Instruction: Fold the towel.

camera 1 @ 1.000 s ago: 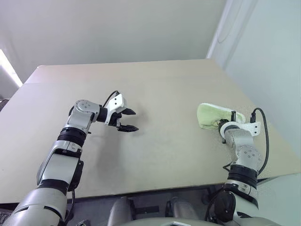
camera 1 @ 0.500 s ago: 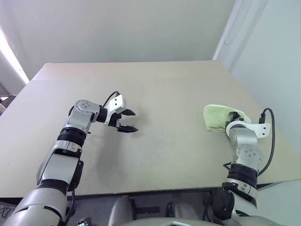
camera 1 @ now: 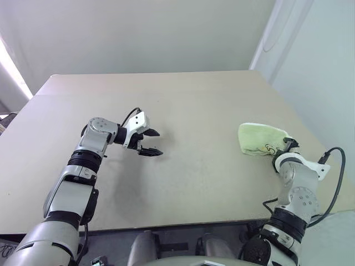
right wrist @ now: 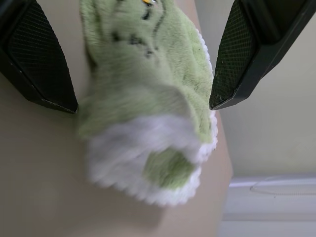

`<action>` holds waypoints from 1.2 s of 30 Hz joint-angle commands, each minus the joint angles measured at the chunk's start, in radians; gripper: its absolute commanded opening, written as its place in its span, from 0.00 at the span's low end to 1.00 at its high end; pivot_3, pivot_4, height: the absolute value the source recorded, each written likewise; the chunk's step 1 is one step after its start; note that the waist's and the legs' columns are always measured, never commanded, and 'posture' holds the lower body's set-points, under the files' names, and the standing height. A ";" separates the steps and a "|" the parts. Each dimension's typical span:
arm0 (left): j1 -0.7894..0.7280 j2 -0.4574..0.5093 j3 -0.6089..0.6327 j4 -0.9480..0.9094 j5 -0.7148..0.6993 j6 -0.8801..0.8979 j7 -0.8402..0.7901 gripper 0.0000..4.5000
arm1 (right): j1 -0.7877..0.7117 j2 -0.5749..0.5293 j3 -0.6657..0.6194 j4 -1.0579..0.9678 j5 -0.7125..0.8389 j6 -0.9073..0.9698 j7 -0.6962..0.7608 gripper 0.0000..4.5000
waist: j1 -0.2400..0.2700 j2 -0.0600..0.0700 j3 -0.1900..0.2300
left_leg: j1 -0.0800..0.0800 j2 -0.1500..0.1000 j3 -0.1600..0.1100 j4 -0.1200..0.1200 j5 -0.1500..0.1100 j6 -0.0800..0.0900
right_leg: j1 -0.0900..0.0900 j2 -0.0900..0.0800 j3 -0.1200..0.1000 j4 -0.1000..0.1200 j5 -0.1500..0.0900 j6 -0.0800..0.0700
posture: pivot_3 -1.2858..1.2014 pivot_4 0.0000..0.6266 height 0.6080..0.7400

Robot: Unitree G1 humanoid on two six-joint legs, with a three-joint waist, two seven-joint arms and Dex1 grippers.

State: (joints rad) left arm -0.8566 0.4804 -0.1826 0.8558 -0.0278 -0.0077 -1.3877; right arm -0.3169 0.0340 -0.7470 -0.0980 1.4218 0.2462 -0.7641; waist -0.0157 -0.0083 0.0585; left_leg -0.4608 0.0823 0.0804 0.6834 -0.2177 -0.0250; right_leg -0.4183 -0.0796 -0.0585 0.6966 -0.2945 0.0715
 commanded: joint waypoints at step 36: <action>-0.009 -0.022 0.024 -0.065 -0.020 0.031 0.014 1.00 | -0.064 -0.402 0.489 0.502 -0.922 0.144 0.676 1.00 | -0.029 0.006 0.002 | 0.000 -0.001 0.002 0.000 0.000 0.000 | -0.003 0.002 0.002 0.002 0.001 0.003 | 0.52 0.00 0.57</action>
State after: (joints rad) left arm -0.8603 0.4525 -0.1738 0.8211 -0.0340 0.0319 -1.3792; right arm -0.3719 -0.3695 -0.2774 0.3477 0.5377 0.3851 -0.1149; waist -0.0452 -0.0024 0.0603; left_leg -0.4611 0.0815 0.0822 0.6834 -0.2174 -0.0248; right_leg -0.4210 -0.0780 -0.0561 0.6991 -0.2931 0.0742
